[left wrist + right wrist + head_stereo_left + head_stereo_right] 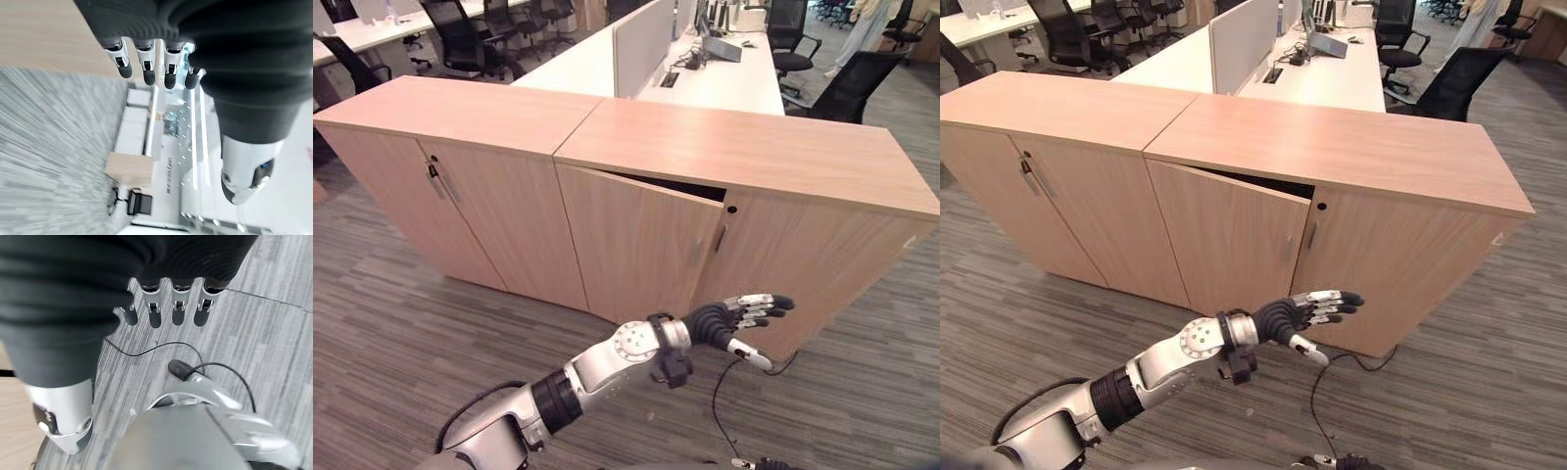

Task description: Put the empty folder in the office cabinet

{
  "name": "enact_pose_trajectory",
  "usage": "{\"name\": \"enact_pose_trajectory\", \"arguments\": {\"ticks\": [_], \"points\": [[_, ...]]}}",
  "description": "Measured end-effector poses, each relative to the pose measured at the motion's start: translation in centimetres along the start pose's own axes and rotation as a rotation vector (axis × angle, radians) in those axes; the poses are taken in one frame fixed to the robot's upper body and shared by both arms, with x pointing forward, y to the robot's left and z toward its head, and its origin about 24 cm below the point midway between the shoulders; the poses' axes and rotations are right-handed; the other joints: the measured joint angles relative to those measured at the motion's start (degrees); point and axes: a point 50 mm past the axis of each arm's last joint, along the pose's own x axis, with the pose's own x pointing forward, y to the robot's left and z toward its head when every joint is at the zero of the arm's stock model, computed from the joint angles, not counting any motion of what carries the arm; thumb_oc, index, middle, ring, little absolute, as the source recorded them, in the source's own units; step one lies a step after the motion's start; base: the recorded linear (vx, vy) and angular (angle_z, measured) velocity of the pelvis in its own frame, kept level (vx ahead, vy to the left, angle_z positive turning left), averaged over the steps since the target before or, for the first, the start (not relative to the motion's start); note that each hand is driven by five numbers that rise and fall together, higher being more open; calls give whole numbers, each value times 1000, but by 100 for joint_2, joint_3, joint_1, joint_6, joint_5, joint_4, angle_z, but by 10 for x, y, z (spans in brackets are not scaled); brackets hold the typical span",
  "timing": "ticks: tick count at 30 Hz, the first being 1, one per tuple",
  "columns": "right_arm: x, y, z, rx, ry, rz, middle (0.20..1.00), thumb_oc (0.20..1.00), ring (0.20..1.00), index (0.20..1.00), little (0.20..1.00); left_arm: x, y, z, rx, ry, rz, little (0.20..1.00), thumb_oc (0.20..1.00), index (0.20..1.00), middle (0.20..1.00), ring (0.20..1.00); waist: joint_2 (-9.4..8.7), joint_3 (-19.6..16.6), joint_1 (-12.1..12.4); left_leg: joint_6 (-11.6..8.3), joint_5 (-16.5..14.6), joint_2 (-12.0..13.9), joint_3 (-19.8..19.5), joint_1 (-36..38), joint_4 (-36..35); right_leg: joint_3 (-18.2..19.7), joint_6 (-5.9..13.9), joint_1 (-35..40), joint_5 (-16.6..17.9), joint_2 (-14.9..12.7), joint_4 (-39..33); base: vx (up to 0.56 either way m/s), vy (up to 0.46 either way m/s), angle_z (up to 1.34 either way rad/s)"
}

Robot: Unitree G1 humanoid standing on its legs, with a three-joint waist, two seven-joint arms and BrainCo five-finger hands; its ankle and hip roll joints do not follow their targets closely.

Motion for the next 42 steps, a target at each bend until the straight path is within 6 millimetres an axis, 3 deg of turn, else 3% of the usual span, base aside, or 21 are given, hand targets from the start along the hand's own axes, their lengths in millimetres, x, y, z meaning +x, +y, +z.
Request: {"name": "enact_pose_trajectory", "arguments": {"ticks": [3, 6, 7, 8, 12, 13, 18, 19, 22, 24, 25, 27, 29, 30, 32, 34, 36, 38, 42], "points": [[0, 3, 8, -1, -40, 11, 1000, 1000, 1000, 1000, 1000, -21, 13, -13, -63, 28, 89, 1000, 1000, 1000, 1000, 1000, 12, 48, 2, -13, -9, 0, -44, 8, 0, -63, -6, 43, -30, -1, -1, 0, -28, 9], [-1, 6, 13, -5, -75, 23, 1000, 1000, 1000, 1000, 1000, -60, 31, -34, -162, 68, 245, 1000, 1000, 1000, 1000, 1000, -18, 220, 10, -108, -90, 4, -50, 144, -4, -76, 57, 150, -81, -12, -5, 3, -17, -1], [-1, 7, 15, -8, -94, 28, 1000, 1000, 1000, 1000, 1000, -64, 31, -39, -179, 85, 265, 1000, 1000, 1000, 1000, 1000, -34, 231, 20, -105, -94, 4, -42, 150, -3, -69, 54, 151, -90, -14, -4, 19, -19, -4], [-1, 7, 10, -7, -80, 38, 1000, 1000, 1000, 1000, 1000, -84, 36, -50, -199, 133, 311, 1000, 1000, 1000, 1000, 1000, -24, 241, 94, -102, -105, 1, -41, 158, -4, -73, 50, 156, -93, -19, -6, 20, -14, -6], [-1, 7, 2, -5, -48, 41, 1000, 1000, 1000, 1000, 1000, -125, 47, -65, -255, 160, 480, 1000, 1000, 1000, 1000, 1000, 2, 215, 169, -83, -104, 2, -47, 180, -4, -87, 31, 211, -81, -9, -48, 7, -5, 3], [-1, 7, -1, -5, -36, 41, 1000, 1000, 1000, 1000, 1000, -139, 49, -77, -285, 200, 530, 1000, 1000, 1000, 1000, 1000, 28, 196, 203, -83, -105, -2, -72, 191, -3, -122, 41, 272, -69, 4, -110, 11, -6, 11], [-1, 7, 1, 2, -37, 54, 1000, 1000, 1000, 1000, 1000, -190, 33, -124, -424, 355, 709, 1000, 1000, 1000, 1000, 1000, 97, 142, 314, -85, -115, -3, -90, 262, -3, -141, 42, 381, -65, 30, -180, 2, -1, 2], [-1, 3, -7, 31, -6, 44, 1000, 1000, 1000, 1000, 1000, -211, 22, -146, -492, 429, 796, 1000, 1000, 1000, 1000, 1000, 111, 86, 328, -93, -139, -3, -89, 291, -4, -139, 45, 404, -66, 33, -193, -34, 20, 0], [-1, 0, -10, 38, 0, 34, 1000, 1000, 1000, 1000, 1000, -232, 5, -163, -495, 561, 835, 1000, 1000, 1000, 1000, 1000, 101, 72, 387, -94, -145, -9, -95, 277, -6, -133, 48, 381, -69, 18, -157, -64, 24, 0], [-2, -1, -17, 45, 17, 32, 1000, 1000, 1000, 1000, 1000, -237, 0, -180, -536, 596, 931, 1000, 1000, 1000, 1000, 1000, 87, 81, 356, -48, -171, -32, -193, 164, -22, -47, 108, 307, -154, -60, 98, -200, 28, 20], [-2, -2, -20, 57, 24, 29, 1000, 1000, 1000, 1000, 1000, -237, 1, -190, -558, 619, 998, 1000, 1000, 1000, 1000, 1000, 142, 39, 281, 15, -139, -61, -323, 79, 16, 204, 88, 199, -313, -104, 359, -139, 7, 62], [-2, 1, -18, 88, 19, 35, 1000, 1000, 1000, 1000, 1000, -233, 7, -197, -501, 703, 1055, 1000, 1000, 1000, 1000, 1000, 102, 62, 136, 126, -11, -124, -623, -63, -28, 1097, 197, -218, -674, -225, 1021, -46, -17, 71], [-2, 5, -17, 92, 20, 40, 1000, 1000, 1000, 1000, 1000, -234, 12, -198, -428, 745, 1067, 1000, 1000, 1000, 1000, 1000, 76, 84, 135, 119, 53, -105, -826, -175, -7, 1675, 241, -291, -898, -71, 1153, -10, -58, 70], [-2, 11, -23, 114, 46, 49, 1000, 1000, 1000, 1000, 1000, -235, 17, -202, -377, 813, 1085, 1000, 1000, 1000, 1000, 1000, -15, 55, 60, 50, 147, -111, -1133, -235, -7, 1942, 68, -142, -1162, 105, 1020, -1, -124, 90], [-2, 13, -25, 130, 60, 47, 1000, 1000, 1000, 1000, 1000, -242, 9, -208, -381, 845, 1111, 1000, 1000, 1000, 1000, 1000, -97, 12, 130, -5, 186, -99, -1234, -238, -7, 1940, 99, 38, -1249, 164, 840, -1, -153, 58], [-2, 10, -26, 136, 70, 28, 1000, 1000, 1000, 1000, 1000, -249, -8, -222, -446, 909, 1159, 1000, 1000, 1000, 1000, 1000, 30, -25, 159, -132, 248, 94, -1372, -220, -7, 1802, 22, 279, -1187, 414, 475, 8, -180, 32], [-2, 11, -25, 135, 68, 23, 1000, 1000, 1000, 1000, 1000, -268, -40, -239, -517, 1085, 1158, 1000, 1000, 1000, 1000, 1000, 103, -122, 165, -262, 279, 233, -1427, -219, -6, 1751, -85, 493, -1007, 619, 35, -14, -117, 6], [-2, 7, -24, 135, 60, 13, 1000, 1000, 1000, 1000, 1000, -280, -57, -244, -538, 1164, 1139, 1000, 1000, 1000, 1000, 1000, 196, -175, 152, -310, 301, 354, -1412, -234, -5, 1782, -159, 547, -921, 766, -148, -38, -107, -11], [-4, -7, -37, 157, 80, -25, 1000, 1000, 1000, 1000, 1000, -278, -74, -249, -569, 1183, 1100, 1000, 1000, 1000, 1000, 1000, 332, -261, 143, -343, 300, 452, -1398, -230, -4, 1818, -234, 574, -878, 871, -205, -31, -88, -5]]}}
